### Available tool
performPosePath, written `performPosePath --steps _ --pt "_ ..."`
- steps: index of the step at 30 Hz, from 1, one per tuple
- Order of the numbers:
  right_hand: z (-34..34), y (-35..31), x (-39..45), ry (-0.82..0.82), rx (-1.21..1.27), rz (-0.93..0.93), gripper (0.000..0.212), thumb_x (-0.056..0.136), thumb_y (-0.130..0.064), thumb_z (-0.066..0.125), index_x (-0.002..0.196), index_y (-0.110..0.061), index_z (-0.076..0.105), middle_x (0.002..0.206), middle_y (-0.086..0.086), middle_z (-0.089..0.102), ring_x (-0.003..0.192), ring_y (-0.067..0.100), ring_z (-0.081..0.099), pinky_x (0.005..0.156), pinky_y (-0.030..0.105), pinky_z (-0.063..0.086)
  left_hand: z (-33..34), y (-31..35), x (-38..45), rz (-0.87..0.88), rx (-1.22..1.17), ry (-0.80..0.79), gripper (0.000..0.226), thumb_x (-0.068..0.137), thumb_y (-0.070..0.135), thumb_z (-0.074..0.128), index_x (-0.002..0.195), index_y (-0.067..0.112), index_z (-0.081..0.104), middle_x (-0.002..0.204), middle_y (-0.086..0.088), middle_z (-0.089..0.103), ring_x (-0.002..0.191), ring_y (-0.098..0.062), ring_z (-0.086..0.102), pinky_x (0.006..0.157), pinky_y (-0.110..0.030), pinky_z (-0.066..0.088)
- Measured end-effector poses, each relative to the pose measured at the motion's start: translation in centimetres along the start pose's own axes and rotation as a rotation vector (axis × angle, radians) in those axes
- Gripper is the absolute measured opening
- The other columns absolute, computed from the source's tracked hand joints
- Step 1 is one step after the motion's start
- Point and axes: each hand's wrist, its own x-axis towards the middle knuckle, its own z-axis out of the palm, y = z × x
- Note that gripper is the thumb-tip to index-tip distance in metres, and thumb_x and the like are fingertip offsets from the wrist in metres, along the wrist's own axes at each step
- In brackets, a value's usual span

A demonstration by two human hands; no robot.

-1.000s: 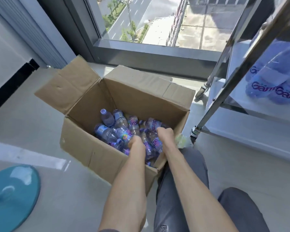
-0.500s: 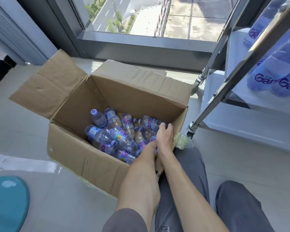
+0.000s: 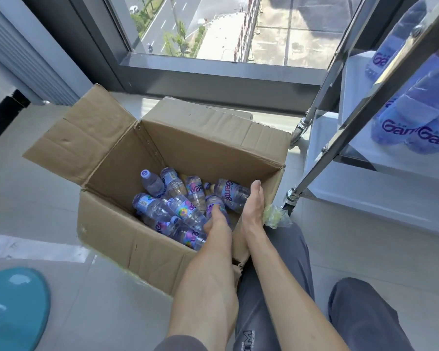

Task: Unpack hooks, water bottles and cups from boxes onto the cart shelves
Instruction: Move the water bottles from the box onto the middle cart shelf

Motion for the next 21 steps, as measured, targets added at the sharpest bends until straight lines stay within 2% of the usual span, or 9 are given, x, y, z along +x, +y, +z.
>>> performPosePath --steps 2,4,5,9,12,14,17,19,21 --pt "0.1 -0.7 -0.1 -0.021 -0.013 0.003 0.053 0.106 -0.045 0.031 0.146 -0.012 0.042 0.149 0.003 0.044 0.126 0.008 0.047 0.106 0.023 0.038 -0.8 2.2 -0.4 -0.017 -0.096 0.083 0.069 0.084 0.052 0.068 0.133 0.007 0.051 0.134 -0.016 0.054 0.122 -0.037 0.053 0.108 -0.049 0.039" --pt "0.4 -1.1 -0.3 -0.025 0.016 0.041 0.055 0.106 -0.045 0.031 0.146 -0.009 0.042 0.147 0.006 0.044 0.113 0.002 0.051 0.087 0.011 0.043 -1.4 3.3 -0.1 0.036 -0.153 0.15 0.072 0.082 0.059 0.065 0.131 0.008 0.052 0.134 -0.015 0.054 0.121 -0.037 0.053 0.107 -0.048 0.039" --pt "0.4 -1.1 -0.2 -0.039 0.031 0.063 0.055 0.105 -0.045 0.032 0.146 -0.009 0.042 0.148 0.008 0.044 0.113 0.003 0.051 0.084 0.012 0.043 -1.7 3.7 -0.1 0.076 -0.184 0.172 0.074 0.081 0.061 0.064 0.131 0.008 0.052 0.133 -0.016 0.055 0.119 -0.036 0.054 0.106 -0.047 0.04" --pt "0.6 -1.8 -0.8 -0.109 0.078 0.139 0.05 0.104 -0.041 0.037 0.141 -0.008 0.043 0.149 0.018 0.042 0.126 0.016 0.05 0.091 0.026 0.043 -1.9 4.8 -0.8 0.181 -0.256 0.194 0.084 0.076 0.069 0.063 0.133 0.008 0.054 0.135 -0.017 0.055 0.122 -0.038 0.052 0.106 -0.049 0.039" --pt "0.7 -2.6 -1.7 -0.144 0.11 0.203 0.052 0.104 -0.035 0.039 0.138 0.004 0.041 0.149 0.03 0.035 0.138 0.034 0.039 0.112 0.039 0.033 -1.2 5.1 -2.4 0.304 -0.245 0.181 0.078 0.071 0.07 0.063 0.12 0.009 0.062 0.12 -0.013 0.063 0.104 -0.035 0.06 0.095 -0.044 0.048" --pt "0.0 -3.0 -2.5 -0.216 0.177 0.205 0.058 0.104 -0.036 0.039 0.143 0.007 0.033 0.149 0.032 0.032 0.14 0.038 0.034 0.118 0.044 0.023 -1.0 4.9 -3.6 0.417 -0.266 0.139 0.065 0.067 0.066 0.066 0.103 0.013 0.067 0.103 -0.008 0.069 0.086 -0.026 0.063 0.083 -0.039 0.053" --pt "-2.2 -4.7 -4.2 -0.338 0.215 0.179 0.051 0.103 -0.046 0.036 0.143 -0.015 0.043 0.144 0.016 0.052 0.129 0.023 0.053 0.112 0.037 0.03 -1.8 3.8 -6.0 0.538 -0.357 0.046 0.048 0.055 0.062 0.072 0.076 0.019 0.067 0.077 0.002 0.069 0.073 -0.019 0.066 0.067 -0.033 0.055" --pt "-4.0 -6.7 -5.1 -0.447 0.184 0.097 0.045 0.102 -0.05 0.038 0.137 -0.024 0.046 0.137 0.009 0.059 0.119 0.019 0.061 0.107 0.037 0.034 -2.7 2.0 -7.4 0.597 -0.471 -0.071 0.043 0.053 0.055 0.076 0.074 0.017 0.072 0.071 0.004 0.07 0.07 -0.018 0.069 0.063 -0.034 0.055" --pt "-6.0 -8.9 -6.0 -0.523 0.114 0.004 0.044 0.1 -0.051 0.041 0.134 -0.024 0.049 0.13 0.006 0.064 0.114 0.017 0.066 0.104 0.036 0.039 -4.1 -0.8 -8.6 0.658 -0.499 -0.223 0.037 0.059 0.049 0.074 0.073 0.016 0.075 0.073 0.0 0.068 0.07 -0.02 0.066 0.063 -0.034 0.053"
